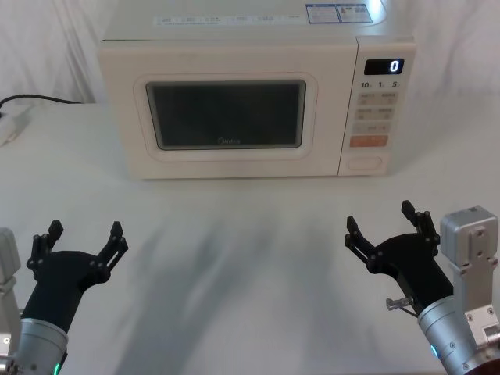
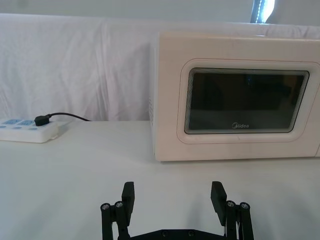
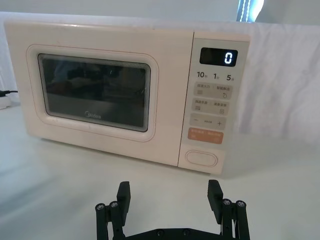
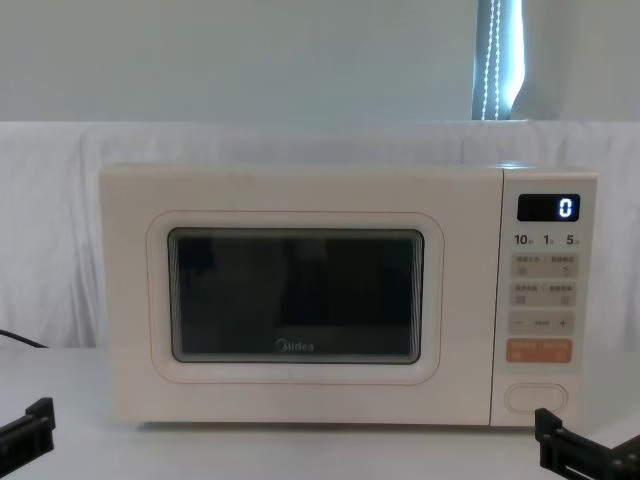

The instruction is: Press the button to open the microwave door with one hand; close the microwave door with the other hand.

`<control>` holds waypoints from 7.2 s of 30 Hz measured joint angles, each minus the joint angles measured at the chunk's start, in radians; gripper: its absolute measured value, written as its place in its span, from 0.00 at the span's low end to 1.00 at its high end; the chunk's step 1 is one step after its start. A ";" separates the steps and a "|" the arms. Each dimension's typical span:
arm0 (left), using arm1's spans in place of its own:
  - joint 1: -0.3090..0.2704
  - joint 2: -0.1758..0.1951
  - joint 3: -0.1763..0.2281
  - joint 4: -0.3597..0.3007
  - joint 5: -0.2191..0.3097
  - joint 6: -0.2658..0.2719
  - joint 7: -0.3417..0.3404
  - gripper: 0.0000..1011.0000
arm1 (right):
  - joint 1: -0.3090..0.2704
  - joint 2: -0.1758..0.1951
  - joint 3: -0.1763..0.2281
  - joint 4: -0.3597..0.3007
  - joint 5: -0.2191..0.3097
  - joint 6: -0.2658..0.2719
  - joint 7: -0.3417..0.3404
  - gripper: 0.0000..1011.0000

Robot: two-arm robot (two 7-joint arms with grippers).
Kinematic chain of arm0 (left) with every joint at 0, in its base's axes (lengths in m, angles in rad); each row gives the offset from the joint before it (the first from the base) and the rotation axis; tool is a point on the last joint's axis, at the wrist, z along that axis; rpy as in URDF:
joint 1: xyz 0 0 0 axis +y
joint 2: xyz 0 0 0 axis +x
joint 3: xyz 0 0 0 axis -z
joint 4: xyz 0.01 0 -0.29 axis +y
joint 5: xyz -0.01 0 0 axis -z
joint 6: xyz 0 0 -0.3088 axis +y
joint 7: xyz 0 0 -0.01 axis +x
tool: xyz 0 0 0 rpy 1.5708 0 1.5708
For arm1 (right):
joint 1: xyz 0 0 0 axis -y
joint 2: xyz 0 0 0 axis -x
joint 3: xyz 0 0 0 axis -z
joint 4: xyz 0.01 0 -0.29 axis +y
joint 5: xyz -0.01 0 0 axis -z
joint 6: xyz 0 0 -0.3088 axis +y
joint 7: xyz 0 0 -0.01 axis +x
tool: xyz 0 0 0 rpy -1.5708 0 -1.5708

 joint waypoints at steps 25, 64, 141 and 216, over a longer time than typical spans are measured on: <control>0.000 0.000 0.000 0.000 0.000 0.000 0.000 0.99 | 0.000 0.000 0.000 0.000 0.000 0.000 0.000 0.99; 0.000 0.000 0.000 0.000 0.000 0.000 0.000 0.99 | 0.000 0.000 0.000 0.000 0.000 0.000 0.000 0.46; 0.000 0.000 0.000 0.000 0.000 0.000 0.000 0.99 | 0.280 -0.141 0.121 0.340 0.012 0.038 0.113 0.00; 0.000 0.000 0.000 0.000 0.000 0.000 0.000 0.99 | 0.621 -0.172 0.154 0.841 0.009 -0.074 0.144 0.00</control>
